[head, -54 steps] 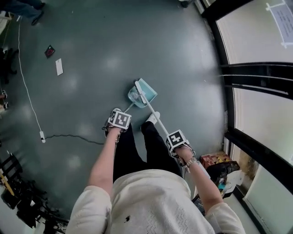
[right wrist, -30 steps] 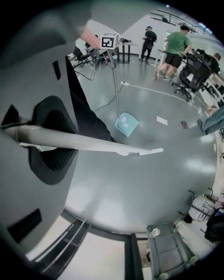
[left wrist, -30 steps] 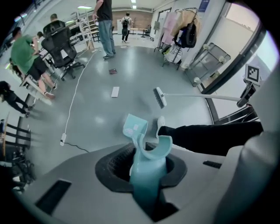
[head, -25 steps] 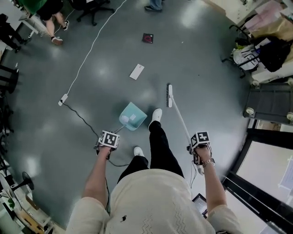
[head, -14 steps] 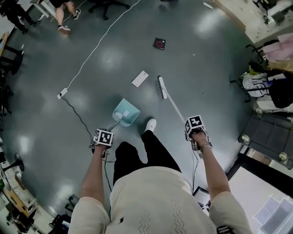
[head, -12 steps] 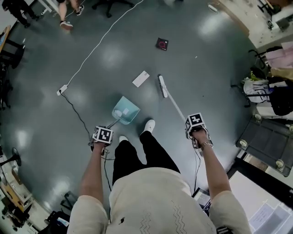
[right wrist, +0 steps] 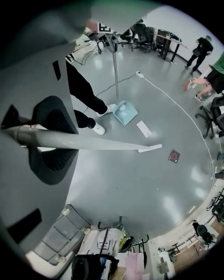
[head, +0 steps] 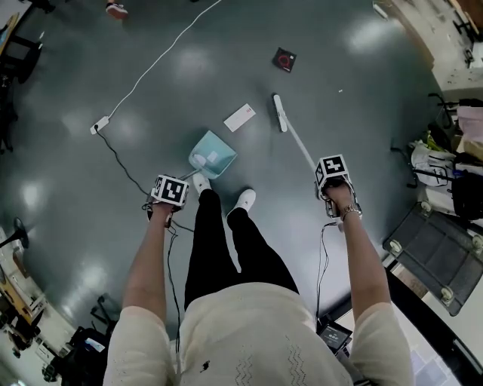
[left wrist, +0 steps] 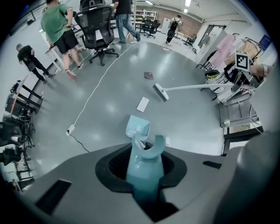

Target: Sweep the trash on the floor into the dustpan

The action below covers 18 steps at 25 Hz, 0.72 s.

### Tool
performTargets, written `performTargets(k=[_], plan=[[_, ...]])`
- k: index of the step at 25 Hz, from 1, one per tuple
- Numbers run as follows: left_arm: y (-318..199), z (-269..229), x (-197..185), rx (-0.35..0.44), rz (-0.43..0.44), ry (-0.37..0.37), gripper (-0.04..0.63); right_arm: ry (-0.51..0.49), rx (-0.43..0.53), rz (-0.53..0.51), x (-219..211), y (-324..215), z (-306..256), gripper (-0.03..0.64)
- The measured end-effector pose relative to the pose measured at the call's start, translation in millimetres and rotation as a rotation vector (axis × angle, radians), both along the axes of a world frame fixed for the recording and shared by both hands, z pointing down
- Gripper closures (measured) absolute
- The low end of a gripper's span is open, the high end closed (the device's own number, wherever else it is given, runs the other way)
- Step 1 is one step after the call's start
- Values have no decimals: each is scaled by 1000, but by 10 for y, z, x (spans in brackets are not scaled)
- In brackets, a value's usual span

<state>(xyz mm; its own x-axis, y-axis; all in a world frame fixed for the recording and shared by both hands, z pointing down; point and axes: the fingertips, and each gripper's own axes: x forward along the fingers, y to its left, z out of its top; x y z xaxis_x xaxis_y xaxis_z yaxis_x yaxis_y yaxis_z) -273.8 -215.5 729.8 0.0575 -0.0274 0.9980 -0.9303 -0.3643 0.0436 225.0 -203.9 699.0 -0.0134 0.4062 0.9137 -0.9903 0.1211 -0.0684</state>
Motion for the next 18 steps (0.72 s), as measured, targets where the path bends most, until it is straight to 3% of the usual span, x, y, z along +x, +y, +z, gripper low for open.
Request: performTargets(k=[7, 18], plan=[[-681, 234, -84, -29, 33, 28, 503, 104, -50, -90, -243, -483, 311, 535], [-1180, 357, -448, -58, 89, 71, 503, 179, -94, -442, -1164, -562, 559, 536]])
